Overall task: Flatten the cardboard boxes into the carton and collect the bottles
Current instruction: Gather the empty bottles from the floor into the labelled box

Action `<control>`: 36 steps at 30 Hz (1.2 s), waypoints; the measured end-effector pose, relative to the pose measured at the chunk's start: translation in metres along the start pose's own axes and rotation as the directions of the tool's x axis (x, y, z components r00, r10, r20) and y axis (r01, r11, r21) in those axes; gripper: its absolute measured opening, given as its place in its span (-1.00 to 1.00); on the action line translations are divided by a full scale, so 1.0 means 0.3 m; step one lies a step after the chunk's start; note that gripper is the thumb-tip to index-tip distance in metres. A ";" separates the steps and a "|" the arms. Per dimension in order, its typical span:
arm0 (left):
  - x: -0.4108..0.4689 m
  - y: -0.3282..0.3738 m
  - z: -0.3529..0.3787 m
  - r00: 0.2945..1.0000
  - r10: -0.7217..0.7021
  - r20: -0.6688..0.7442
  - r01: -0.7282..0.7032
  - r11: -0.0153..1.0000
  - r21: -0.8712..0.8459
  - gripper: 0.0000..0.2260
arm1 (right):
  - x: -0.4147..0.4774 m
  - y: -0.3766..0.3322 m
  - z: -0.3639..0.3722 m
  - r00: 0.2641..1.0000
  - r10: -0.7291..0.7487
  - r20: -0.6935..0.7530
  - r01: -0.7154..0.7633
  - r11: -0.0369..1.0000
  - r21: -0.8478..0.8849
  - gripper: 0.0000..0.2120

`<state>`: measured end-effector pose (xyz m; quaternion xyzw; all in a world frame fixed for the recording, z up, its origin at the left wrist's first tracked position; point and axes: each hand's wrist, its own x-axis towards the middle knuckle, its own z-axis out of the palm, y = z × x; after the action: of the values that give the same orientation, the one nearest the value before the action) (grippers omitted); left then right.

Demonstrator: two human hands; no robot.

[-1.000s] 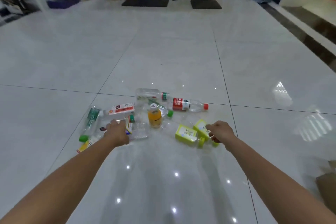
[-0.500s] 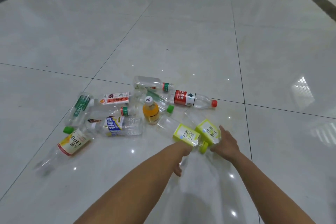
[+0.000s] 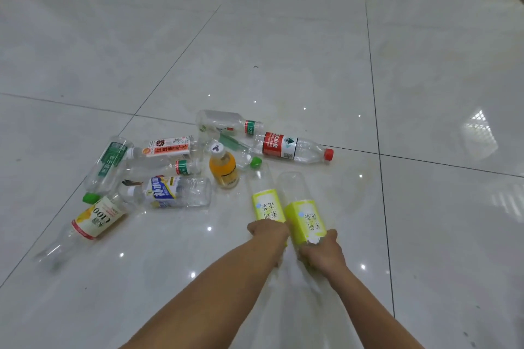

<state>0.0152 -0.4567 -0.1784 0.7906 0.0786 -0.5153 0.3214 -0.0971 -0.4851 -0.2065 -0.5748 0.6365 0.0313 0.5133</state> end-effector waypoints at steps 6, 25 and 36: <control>-0.072 0.019 0.017 0.997 0.051 0.050 -0.049 0.998 -0.029 -0.39 | -0.043 0.014 0.006 0.990 0.119 0.079 -0.142 0.866 0.480 -0.55; -1.198 0.098 0.782 0.186 0.405 0.895 -0.830 0.552 -0.078 -0.66 | -0.751 0.258 -1.150 0.416 0.634 -0.652 0.573 0.374 0.729 -0.55; -1.255 -0.307 1.025 0.139 0.203 0.969 -0.856 -0.467 0.221 -0.46 | -0.912 0.679 -1.059 0.382 0.896 -0.227 0.361 0.082 0.929 -0.40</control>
<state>-0.4338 -0.4880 0.0273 0.4555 -0.8401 -0.2942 -0.0122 -0.5002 -0.4250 0.0197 0.1544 0.7617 -0.5443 0.3158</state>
